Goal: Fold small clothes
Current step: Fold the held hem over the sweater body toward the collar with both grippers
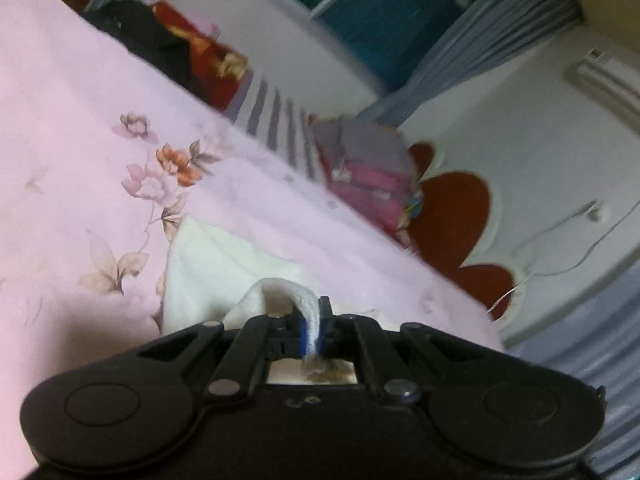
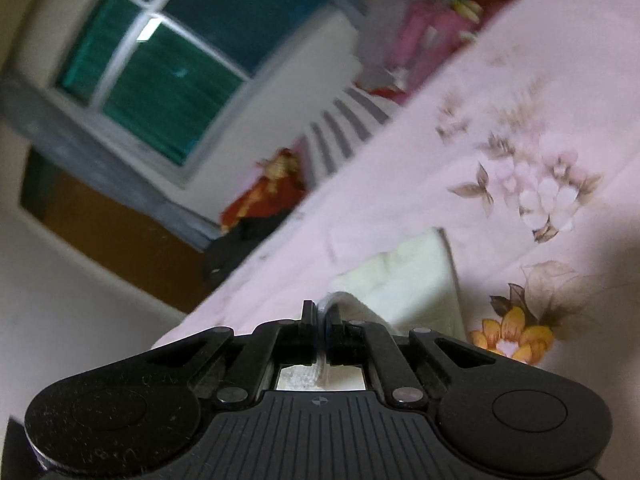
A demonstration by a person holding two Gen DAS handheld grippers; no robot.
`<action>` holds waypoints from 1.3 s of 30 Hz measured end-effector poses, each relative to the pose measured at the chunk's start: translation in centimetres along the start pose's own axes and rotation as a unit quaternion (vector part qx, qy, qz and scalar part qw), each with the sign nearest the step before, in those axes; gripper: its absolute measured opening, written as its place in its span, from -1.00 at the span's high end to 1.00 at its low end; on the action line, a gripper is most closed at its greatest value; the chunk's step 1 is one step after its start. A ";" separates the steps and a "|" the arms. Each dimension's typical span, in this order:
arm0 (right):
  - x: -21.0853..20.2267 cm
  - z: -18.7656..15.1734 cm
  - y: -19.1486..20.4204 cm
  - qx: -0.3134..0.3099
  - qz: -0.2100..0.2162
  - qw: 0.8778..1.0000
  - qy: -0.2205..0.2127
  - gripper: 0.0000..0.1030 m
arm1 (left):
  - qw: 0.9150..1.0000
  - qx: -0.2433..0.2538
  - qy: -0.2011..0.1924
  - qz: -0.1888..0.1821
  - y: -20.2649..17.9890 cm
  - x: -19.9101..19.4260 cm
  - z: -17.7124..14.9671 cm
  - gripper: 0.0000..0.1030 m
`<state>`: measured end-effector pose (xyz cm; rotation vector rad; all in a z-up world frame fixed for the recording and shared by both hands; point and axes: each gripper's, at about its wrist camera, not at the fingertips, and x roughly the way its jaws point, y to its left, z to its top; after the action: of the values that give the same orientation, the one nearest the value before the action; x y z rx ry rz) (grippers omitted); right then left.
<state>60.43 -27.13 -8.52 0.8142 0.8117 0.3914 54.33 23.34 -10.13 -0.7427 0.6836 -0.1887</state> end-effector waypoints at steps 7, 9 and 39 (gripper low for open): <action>5.3 0.9 -3.5 -0.003 -0.049 0.999 0.010 0.87 | 0.999 -0.004 0.016 -0.032 1.9 4.2 1.9 0.51; 4.9 1.3 -3.7 -0.008 -0.063 0.998 -0.006 -0.71 | 0.998 -0.023 -0.021 -0.050 2.6 3.5 2.2 -0.09; 8.3 -1.7 0.1 -0.291 -0.146 0.946 0.014 0.99 | 0.986 0.154 0.014 0.068 0.8 5.1 2.3 0.98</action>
<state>64.41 -21.32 -13.23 0.1341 0.7715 0.3516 59.66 23.21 -12.06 -0.3965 0.7106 -0.1750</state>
